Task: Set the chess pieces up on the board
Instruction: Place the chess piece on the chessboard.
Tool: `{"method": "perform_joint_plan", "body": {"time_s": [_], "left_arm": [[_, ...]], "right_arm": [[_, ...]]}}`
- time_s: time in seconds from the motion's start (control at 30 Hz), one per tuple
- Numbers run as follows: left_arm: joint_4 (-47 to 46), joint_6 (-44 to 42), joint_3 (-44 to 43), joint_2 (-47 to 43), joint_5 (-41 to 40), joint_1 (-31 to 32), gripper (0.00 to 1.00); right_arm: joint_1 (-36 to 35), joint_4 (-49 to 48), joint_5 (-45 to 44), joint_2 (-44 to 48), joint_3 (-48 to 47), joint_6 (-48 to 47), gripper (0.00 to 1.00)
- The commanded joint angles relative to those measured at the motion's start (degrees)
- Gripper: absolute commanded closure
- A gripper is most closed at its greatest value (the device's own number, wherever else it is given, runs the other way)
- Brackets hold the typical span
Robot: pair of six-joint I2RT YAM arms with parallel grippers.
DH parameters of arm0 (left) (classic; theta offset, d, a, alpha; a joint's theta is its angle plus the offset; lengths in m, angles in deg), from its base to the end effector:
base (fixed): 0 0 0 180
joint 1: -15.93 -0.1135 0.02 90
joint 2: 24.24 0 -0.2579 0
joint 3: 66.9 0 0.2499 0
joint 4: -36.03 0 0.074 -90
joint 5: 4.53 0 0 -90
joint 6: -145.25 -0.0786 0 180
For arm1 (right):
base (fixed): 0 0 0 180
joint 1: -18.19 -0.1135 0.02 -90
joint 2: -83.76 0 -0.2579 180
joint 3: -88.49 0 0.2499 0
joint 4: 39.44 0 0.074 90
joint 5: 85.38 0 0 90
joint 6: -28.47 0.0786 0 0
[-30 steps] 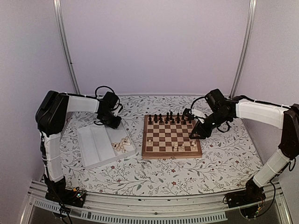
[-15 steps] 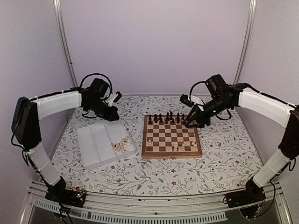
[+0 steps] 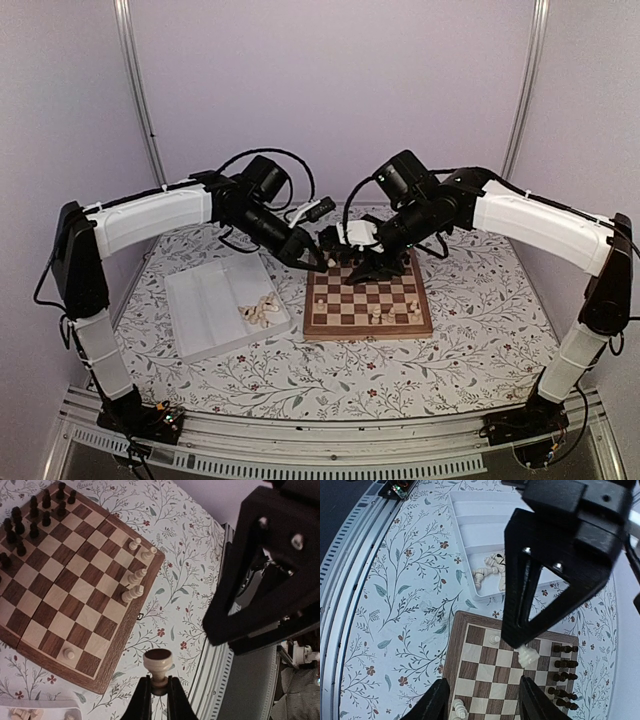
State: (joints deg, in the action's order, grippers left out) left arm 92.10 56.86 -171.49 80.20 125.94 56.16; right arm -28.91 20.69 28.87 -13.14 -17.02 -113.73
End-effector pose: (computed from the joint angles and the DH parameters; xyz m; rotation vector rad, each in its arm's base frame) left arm 0.2794 -0.3032 0.2531 1.1342 2.3508 -1.1769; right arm 0.2410 0.3067 0.2929 -1.9565 1.4247 0.4805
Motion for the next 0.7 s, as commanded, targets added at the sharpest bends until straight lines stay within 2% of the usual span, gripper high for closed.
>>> {"method": "perform_joint_plan", "body": {"time_s": [0.0,0.13,0.43,0.6,0.67], "left_arm": [[3.4,-0.8,-4.0,2.8,9.8,1.1,0.95],[6.4,-1.5,-6.8,5.2,12.1,2.6,0.95],[8.6,-3.3,-8.6,7.3,13.5,3.6,0.95],[8.7,-3.2,-8.5,7.4,14.2,3.6,0.96],[8.6,-3.3,-8.6,7.5,14.2,3.6,0.96]], "right_arm": [[-2.8,-0.5,-8.5,-0.9,0.4,-4.4,0.50],[-4.2,-3.3,-12.9,-0.7,1.4,-3.8,0.49],[-5.8,-4.2,-15.4,-1.2,3.3,-4.6,0.50],[-6.5,-4.0,-16.7,-1.4,4.2,-5.3,0.57],[-6.8,-3.8,-17.0,-1.5,4.5,-5.6,0.65]]}}
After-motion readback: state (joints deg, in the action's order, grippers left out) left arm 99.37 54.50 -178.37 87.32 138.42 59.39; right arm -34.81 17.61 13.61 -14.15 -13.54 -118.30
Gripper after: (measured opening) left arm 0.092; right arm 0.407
